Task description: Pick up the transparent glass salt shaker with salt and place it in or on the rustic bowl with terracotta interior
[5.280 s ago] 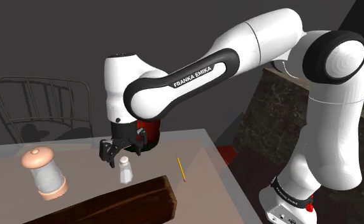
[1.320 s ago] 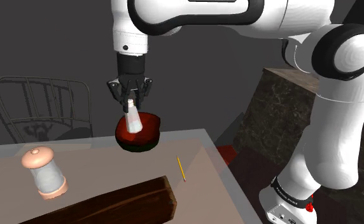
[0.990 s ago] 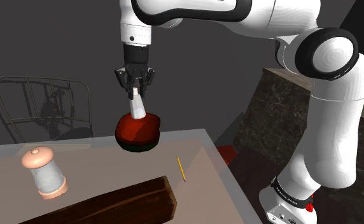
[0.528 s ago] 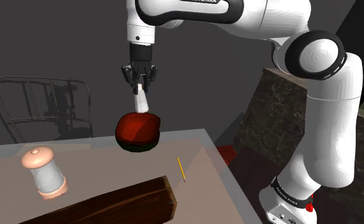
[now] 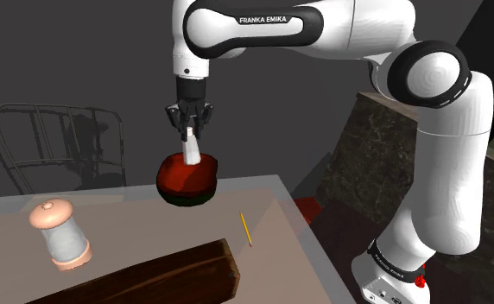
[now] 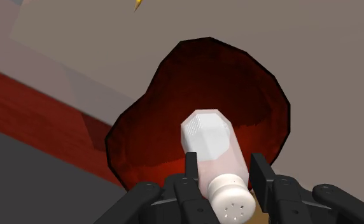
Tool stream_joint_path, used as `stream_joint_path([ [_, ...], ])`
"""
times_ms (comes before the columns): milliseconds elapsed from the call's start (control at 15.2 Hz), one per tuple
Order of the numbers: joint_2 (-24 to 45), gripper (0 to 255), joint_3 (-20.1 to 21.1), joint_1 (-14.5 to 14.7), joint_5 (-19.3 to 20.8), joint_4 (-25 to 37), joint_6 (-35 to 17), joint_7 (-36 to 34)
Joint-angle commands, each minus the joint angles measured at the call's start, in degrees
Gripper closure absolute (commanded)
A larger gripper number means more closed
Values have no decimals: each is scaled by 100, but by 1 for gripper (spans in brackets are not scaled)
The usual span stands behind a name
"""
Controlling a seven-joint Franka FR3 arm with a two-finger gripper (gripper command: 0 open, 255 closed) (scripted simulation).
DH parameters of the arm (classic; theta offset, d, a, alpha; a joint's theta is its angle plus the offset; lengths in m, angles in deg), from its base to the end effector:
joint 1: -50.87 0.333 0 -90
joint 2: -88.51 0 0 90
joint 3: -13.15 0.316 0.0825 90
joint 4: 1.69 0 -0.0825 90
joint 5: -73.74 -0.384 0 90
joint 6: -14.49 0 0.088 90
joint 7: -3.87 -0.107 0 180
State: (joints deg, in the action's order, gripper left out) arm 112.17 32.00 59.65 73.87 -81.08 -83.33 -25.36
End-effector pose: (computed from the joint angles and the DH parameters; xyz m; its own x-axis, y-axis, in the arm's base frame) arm 0.6102 0.2778 0.4805 0.9913 -0.0436 -0.1239 -0.0534 -0.9956 -0.0767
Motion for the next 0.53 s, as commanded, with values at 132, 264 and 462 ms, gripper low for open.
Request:
stream_joint_path([
  [132,7,255,-7,-14,2,-292,-301,21],
  [264,22,255,-12,-19,5,-425,-447,30],
  [462,61,255,-21,-25,15,-637,-696,45],
])
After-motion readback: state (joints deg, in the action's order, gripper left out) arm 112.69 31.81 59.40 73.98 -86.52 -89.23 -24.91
